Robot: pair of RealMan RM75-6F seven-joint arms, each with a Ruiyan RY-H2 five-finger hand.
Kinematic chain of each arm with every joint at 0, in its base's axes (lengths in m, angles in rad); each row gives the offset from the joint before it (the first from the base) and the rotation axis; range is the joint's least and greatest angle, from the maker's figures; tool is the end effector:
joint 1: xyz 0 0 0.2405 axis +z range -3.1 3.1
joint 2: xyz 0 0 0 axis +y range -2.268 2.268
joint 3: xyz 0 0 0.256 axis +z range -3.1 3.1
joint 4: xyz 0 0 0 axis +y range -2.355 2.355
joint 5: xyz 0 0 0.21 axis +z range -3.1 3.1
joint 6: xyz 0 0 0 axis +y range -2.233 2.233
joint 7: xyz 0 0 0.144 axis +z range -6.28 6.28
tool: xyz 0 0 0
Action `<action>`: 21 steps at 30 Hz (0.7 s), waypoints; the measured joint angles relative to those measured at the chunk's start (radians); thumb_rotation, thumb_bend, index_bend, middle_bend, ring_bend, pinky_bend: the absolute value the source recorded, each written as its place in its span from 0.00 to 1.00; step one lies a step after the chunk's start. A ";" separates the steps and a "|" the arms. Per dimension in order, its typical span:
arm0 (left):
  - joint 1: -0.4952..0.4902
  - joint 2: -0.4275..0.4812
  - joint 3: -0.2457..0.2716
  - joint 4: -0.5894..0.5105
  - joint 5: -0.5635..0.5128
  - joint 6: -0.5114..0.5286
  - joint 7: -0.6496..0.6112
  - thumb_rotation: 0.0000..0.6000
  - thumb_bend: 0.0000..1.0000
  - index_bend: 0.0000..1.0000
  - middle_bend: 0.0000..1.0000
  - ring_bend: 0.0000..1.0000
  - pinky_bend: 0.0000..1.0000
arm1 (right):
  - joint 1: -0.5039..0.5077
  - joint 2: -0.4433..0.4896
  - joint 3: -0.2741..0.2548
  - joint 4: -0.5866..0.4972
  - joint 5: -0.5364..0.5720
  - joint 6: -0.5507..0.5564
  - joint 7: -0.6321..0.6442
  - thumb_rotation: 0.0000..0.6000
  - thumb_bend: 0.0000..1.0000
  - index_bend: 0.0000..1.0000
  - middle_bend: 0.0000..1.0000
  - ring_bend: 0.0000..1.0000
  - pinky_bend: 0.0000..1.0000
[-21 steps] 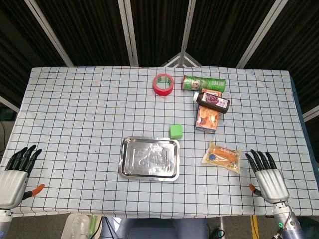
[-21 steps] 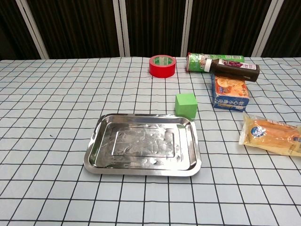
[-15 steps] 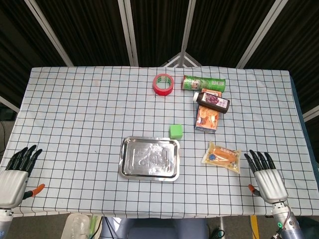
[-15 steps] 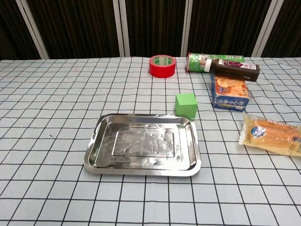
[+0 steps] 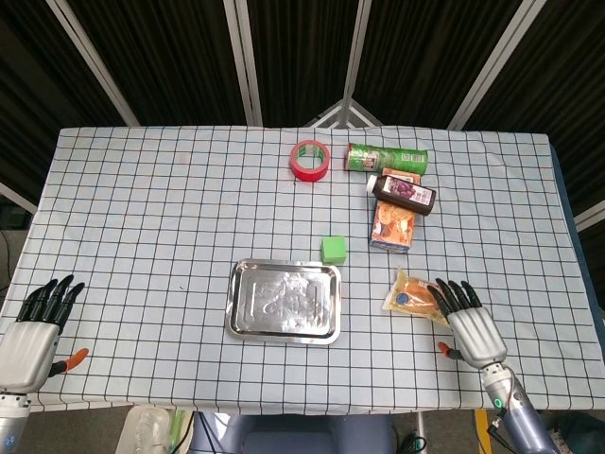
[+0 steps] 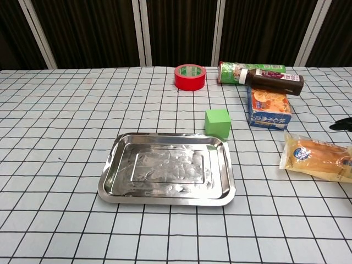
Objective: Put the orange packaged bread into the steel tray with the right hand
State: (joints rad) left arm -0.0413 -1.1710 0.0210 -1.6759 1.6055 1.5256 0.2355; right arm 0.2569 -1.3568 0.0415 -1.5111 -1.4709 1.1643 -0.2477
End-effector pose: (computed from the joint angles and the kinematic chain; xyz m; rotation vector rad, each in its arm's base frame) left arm -0.2891 0.1513 0.1288 -1.5063 -0.8107 -0.8273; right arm -0.2866 -0.2227 0.0470 1.7335 -0.9263 0.7375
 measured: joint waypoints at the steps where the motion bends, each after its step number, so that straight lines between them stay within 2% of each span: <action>1: 0.000 0.000 -0.002 0.001 -0.003 0.000 -0.002 1.00 0.06 0.00 0.00 0.00 0.09 | 0.012 -0.014 0.009 0.016 0.018 -0.018 -0.006 1.00 0.26 0.00 0.00 0.00 0.00; 7: 0.002 0.006 -0.004 0.002 -0.004 0.007 -0.017 1.00 0.06 0.00 0.00 0.00 0.09 | 0.083 -0.103 0.057 0.115 0.120 -0.120 -0.075 1.00 0.26 0.00 0.00 0.00 0.03; 9: 0.004 0.008 -0.003 0.002 -0.002 0.011 -0.019 1.00 0.06 0.00 0.00 0.00 0.09 | 0.101 -0.123 0.065 0.136 0.145 -0.143 -0.087 1.00 0.26 0.01 0.02 0.00 0.17; 11: 0.005 0.009 -0.003 0.002 -0.001 0.013 -0.016 1.00 0.06 0.00 0.00 0.00 0.09 | 0.110 -0.133 0.067 0.147 0.153 -0.151 -0.096 1.00 0.26 0.10 0.14 0.09 0.33; 12: 0.005 0.009 -0.004 0.002 -0.001 0.014 -0.014 1.00 0.06 0.00 0.00 0.00 0.09 | 0.112 -0.136 0.067 0.149 0.153 -0.150 -0.101 1.00 0.26 0.19 0.23 0.16 0.42; 15: 0.005 0.009 -0.003 0.001 0.002 0.015 -0.017 1.00 0.06 0.00 0.00 0.00 0.09 | 0.113 -0.140 0.069 0.146 0.150 -0.130 -0.106 1.00 0.28 0.40 0.41 0.30 0.56; 18: 0.005 0.010 -0.002 0.001 0.004 0.015 -0.018 1.00 0.06 0.00 0.00 0.00 0.09 | 0.113 -0.144 0.072 0.141 0.145 -0.102 -0.111 1.00 0.30 0.50 0.50 0.39 0.59; 21: 0.005 0.011 -0.002 0.001 0.002 0.014 -0.019 1.00 0.06 0.00 0.00 0.00 0.09 | 0.114 -0.150 0.073 0.140 0.134 -0.076 -0.121 1.00 0.31 0.52 0.52 0.40 0.59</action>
State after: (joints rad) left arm -0.0365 -1.1603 0.0189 -1.6747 1.6078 1.5395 0.2162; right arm 0.3712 -1.5066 0.1141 -1.3709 -1.3373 1.0881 -0.3688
